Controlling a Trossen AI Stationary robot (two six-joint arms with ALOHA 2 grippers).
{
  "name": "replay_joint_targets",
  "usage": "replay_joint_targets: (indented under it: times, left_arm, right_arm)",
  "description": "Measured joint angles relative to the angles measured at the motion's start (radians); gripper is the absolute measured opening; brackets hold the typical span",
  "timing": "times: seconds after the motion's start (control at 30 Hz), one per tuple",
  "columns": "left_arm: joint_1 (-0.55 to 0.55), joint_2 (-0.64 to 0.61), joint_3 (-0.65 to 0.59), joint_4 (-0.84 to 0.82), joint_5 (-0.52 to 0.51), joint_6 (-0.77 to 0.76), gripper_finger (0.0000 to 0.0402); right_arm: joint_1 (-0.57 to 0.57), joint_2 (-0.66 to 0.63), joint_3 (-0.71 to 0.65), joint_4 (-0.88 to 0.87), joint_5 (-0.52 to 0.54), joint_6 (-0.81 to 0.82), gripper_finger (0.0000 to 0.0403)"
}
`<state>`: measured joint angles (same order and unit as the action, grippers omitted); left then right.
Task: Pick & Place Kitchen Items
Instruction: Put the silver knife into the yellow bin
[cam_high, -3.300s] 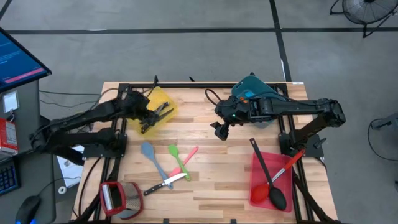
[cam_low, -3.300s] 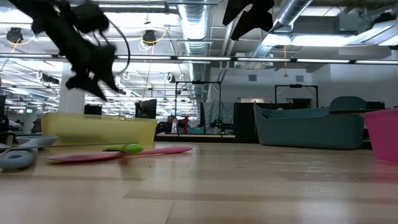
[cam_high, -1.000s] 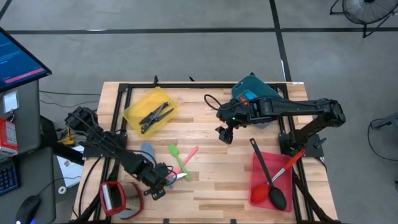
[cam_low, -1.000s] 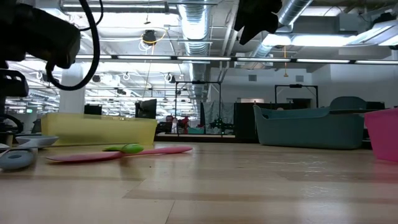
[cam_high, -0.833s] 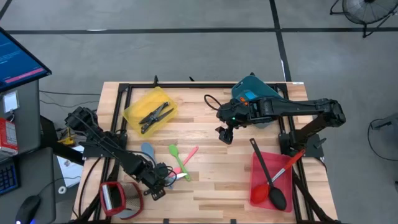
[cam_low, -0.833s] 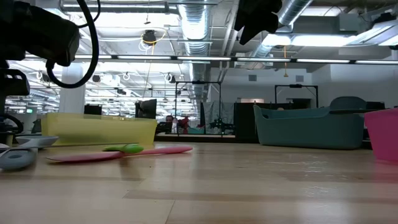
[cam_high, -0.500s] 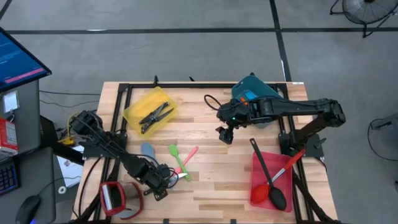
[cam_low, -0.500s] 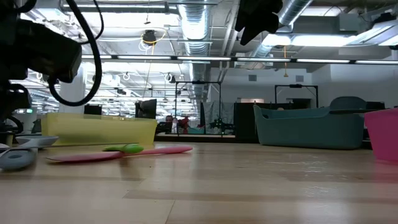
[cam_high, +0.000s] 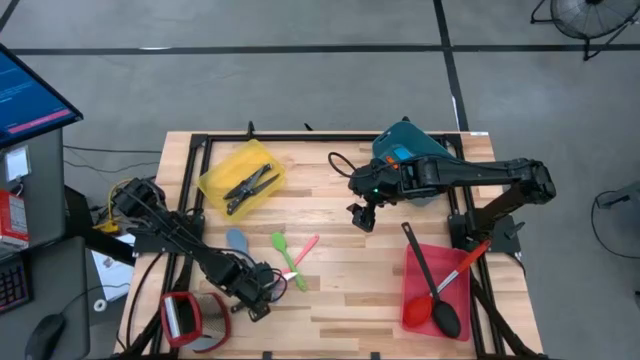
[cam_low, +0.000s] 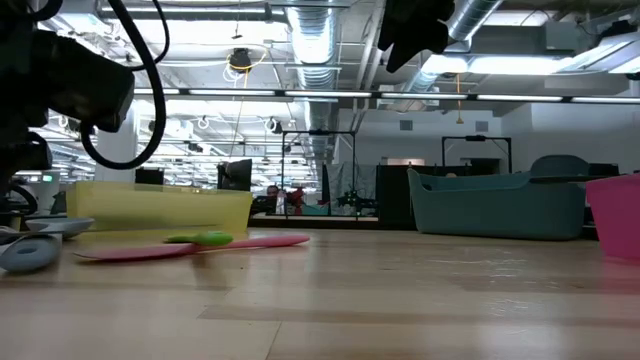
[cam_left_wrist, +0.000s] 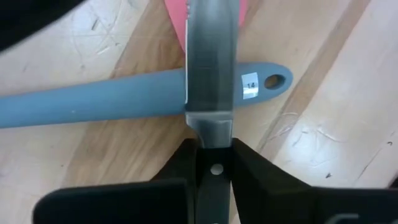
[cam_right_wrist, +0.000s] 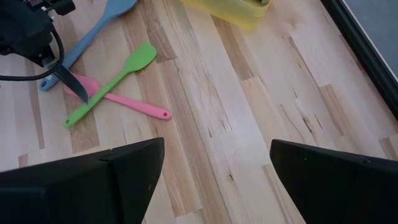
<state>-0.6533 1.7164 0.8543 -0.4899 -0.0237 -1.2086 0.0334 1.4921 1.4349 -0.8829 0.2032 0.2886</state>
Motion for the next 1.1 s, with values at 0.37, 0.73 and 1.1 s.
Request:
replay_joint_targets:
  times: [0.37, 0.73, 1.1]
  left_arm:
    - [0.02, -0.118, -0.017, -0.025, -0.003, 0.003, 0.0037]
    - [0.058, -0.448, -0.011, -0.013, -0.061, 0.023, 0.0037]
    - [0.244, -0.777, -0.009, -0.219, -0.411, 0.12, 0.0037]
  right_arm:
    - [0.0, 0.0, 0.0, 0.0, 0.001, 0.0, 0.0291]
    - [0.0, 0.0, 0.0, 0.003, 0.002, 0.0, 0.0291]
    - [0.0, 0.0, 0.0, 0.012, 0.004, 0.0, 0.0291]
